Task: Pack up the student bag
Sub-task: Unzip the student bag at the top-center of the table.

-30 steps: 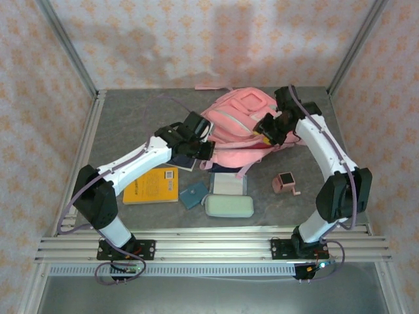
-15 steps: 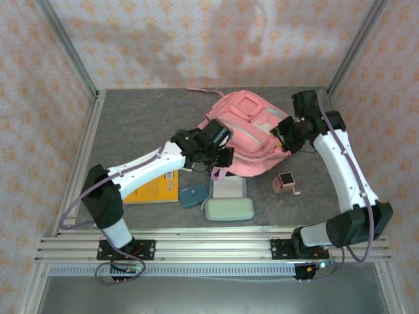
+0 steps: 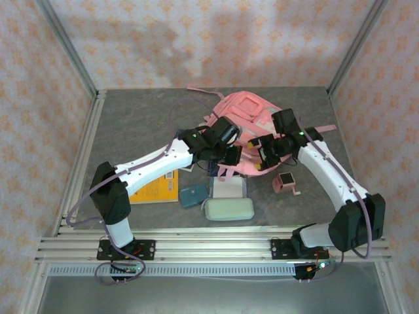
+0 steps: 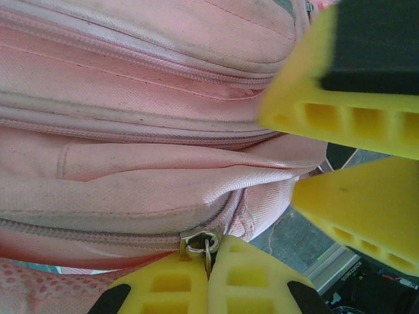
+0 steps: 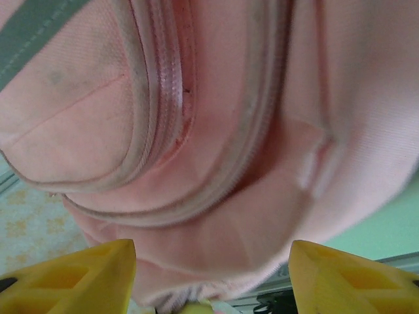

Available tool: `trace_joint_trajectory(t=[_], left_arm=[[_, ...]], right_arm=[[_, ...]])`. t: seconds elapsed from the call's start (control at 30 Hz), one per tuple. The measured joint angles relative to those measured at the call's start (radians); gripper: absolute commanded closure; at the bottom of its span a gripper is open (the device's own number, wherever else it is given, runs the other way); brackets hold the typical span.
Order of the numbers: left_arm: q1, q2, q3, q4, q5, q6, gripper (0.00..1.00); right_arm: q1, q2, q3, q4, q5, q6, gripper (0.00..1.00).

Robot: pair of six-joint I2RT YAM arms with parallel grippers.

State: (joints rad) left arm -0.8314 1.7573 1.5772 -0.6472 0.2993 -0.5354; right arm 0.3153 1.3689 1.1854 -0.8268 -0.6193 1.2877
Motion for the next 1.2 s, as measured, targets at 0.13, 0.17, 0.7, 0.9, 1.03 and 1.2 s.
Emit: trace_joint_trajectory(t=[0.13, 0.17, 0.7, 0.9, 1.03, 1.2], left_arm=[[0.000, 0.000, 0.000, -0.006, -0.004, 0.009, 1.00], [0.000, 0.000, 0.000, -0.010, -0.007, 0.011, 1.00], [0.050, -0.003, 0.005, -0.040, -0.071, 0.126, 1.00], [0.126, -0.037, -0.044, -0.007, -0.070, 0.127, 1.00], [0.161, -0.044, -0.064, 0.013, -0.059, 0.126, 1.00], [0.215, -0.041, -0.082, 0.042, -0.026, 0.126, 1.00]], right_arm=[[0.027, 0.035, 0.000, 0.031, 0.007, 0.025, 0.56], [0.030, 0.037, 0.000, 0.031, 0.014, 0.026, 0.63], [-0.054, 0.074, 0.138, -0.040, 0.036, -0.252, 1.00], [-0.077, 0.089, 0.256, -0.122, 0.054, -0.429, 1.00], [-0.085, 0.089, 0.293, -0.164, 0.071, -0.508, 1.00], [-0.092, 0.089, 0.315, -0.195, 0.077, -0.568, 1.00]])
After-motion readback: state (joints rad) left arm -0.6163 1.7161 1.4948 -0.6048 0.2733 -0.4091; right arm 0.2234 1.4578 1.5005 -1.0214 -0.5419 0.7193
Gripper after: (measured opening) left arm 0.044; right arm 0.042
